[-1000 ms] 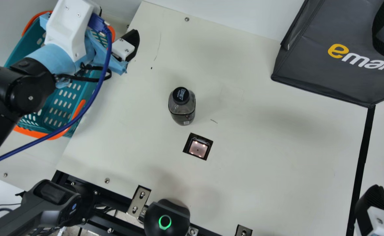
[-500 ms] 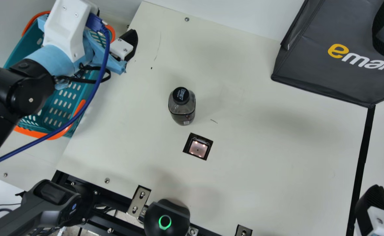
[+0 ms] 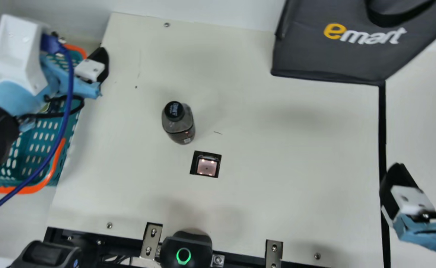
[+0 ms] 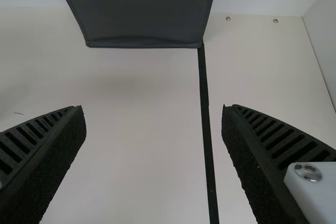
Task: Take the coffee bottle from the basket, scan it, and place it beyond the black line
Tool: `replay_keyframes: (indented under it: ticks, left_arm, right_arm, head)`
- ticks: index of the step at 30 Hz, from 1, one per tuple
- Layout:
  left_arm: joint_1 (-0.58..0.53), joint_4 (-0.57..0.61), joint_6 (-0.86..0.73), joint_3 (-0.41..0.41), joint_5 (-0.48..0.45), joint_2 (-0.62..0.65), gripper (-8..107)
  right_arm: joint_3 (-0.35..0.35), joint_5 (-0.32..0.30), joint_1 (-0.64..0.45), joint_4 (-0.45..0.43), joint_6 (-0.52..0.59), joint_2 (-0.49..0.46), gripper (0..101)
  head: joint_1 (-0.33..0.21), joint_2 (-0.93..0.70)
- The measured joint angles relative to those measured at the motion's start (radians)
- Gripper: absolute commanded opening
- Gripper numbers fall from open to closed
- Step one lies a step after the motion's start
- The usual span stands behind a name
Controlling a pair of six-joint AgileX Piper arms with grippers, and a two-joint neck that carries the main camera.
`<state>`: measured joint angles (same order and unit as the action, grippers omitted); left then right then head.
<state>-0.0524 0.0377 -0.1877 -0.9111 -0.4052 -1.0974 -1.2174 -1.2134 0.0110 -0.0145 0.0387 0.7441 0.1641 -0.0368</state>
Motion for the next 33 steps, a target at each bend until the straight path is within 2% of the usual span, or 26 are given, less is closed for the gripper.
replay_keyframes:
  ticks: [4, 24, 33]
  left_arm:
    - [-0.011, 0.008, 0.005, -0.004, -0.012, 0.000, 90]
    - [-0.071, 0.176, -0.138, -0.032, -0.114, 0.026, 90]
    - [-0.122, 0.191, -0.117, -0.039, -0.193, 0.073, 90]
  right_arm:
    - [0.000, 0.000, 0.000, 0.000, 0.000, 0.000, 91]
    - [0.000, 0.000, 0.000, 0.000, 0.000, 0.000, 91]
    - [0.000, 0.000, 0.000, 0.000, 0.000, 0.000, 91]
  head:
    - [0.000, 0.066]
    - [0.000, 0.064]
    - [0.000, 0.064]
